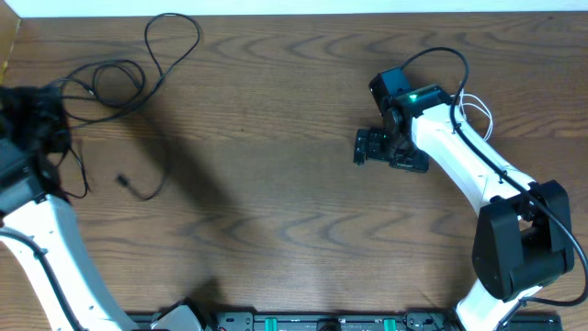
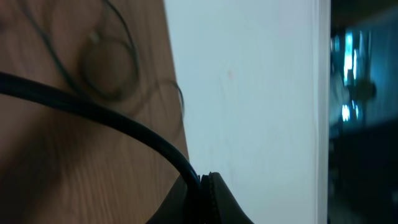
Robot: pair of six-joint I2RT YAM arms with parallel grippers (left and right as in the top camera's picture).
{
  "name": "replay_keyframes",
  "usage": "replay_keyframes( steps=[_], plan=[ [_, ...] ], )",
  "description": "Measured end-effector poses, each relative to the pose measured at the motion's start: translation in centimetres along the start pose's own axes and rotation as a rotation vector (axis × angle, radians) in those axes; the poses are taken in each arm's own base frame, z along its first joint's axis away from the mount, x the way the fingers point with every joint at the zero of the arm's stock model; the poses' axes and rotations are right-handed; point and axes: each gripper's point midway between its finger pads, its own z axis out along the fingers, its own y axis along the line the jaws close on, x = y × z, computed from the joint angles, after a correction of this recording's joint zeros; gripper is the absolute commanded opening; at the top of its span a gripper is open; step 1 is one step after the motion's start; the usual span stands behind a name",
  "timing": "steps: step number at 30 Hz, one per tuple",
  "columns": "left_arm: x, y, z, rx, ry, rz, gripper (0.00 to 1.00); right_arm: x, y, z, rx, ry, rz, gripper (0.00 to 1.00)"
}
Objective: Untangle cables
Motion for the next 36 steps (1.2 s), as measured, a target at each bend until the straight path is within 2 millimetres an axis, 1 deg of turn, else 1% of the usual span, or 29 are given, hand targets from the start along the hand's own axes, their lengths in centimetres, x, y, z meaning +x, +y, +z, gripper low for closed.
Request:
replay_keyframes(
  steps=[2,3,6,8,10,12,13,14,17,19,20,22,25,26,28,30,33,36],
  plan=[
    [1.7,-1.1,0.4,0.032,0.045,0.027,0.08,0.1,0.1,0.0,-0.003,0.003,-0.002,0.99],
    [2.3,-1.8,0.5,0.053,0.057,0.041,0.07,0.1,0.2,0.0,-0.003,0.003,-0.003,0.99],
    [4.1,-4.9,0.4,0.167,0.085,0.1,0.07,0.4,0.6,0.0,-0.006,0.006,-0.018,0.99],
    [5.0,-7.7,-0.3,0.273,0.091,0.147,0.08,0.5,1.0,0.0,-0.01,0.003,-0.028,0.99],
    [6.6,-10.8,-1.8,0.398,0.114,0.202,0.08,0.5,1.5,0.1,-0.017,-0.008,-0.04,0.99],
    [8.7,-13.8,-3.8,0.522,0.146,0.256,0.07,0.4,2.2,0.1,-0.028,-0.023,-0.054,0.99],
    [10.0,-15.0,-4.8,0.567,0.172,0.276,0.07,0.3,2.4,0.1,-0.032,-0.028,-0.059,0.99],
    [11.9,-16.6,-6.5,0.631,0.216,0.305,0.07,0.5,2.8,0.1,-0.036,-0.031,-0.069,0.99],
    [14.3,-19.3,-9.2,0.718,0.27,0.339,0.08,0.8,3.3,0.1,-0.039,-0.031,-0.085,0.99],
    [15.0,-20.3,-10.4,0.753,0.288,0.352,0.08,0.9,3.4,0.1,-0.04,-0.03,-0.088,0.99],
    [15.0,-20.2,-10.5,0.748,0.29,0.35,0.08,0.9,3.5,0.1,-0.04,-0.029,-0.091,0.99],
    [15.1,-19.1,-10.0,0.685,0.307,0.331,0.08,1.0,3.5,0.1,-0.038,-0.027,-0.092,0.99],
    [15.3,-15.4,-7.9,0.5,0.343,0.276,0.08,1.0,3.5,0.1,-0.038,-0.027,-0.092,0.99],
    [15.3,-13.8,-7.0,0.424,0.352,0.254,0.08,1.0,3.4,0.2,-0.038,-0.026,-0.092,0.99],
    [15.1,-11.2,-5.7,0.313,0.357,0.237,0.08,1.1,3.4,0.2,-0.037,-0.025,-0.092,0.99],
    [14.8,-9.1,-4.4,0.227,0.348,0.268,0.08,1.1,3.4,0.2,-0.035,-0.023,-0.091,0.99],
    [14.1,-6.2,-2.3,0.115,0.331,0.358,0.08,1.2,3.3,0.2,-0.033,-0.02,-0.091,0.99],
    [12.7,-3.4,0.2,0.013,0.305,0.422,0.08,1.3,3.3,0.2,-0.031,-0.017,-0.091,0.99]
  ],
)
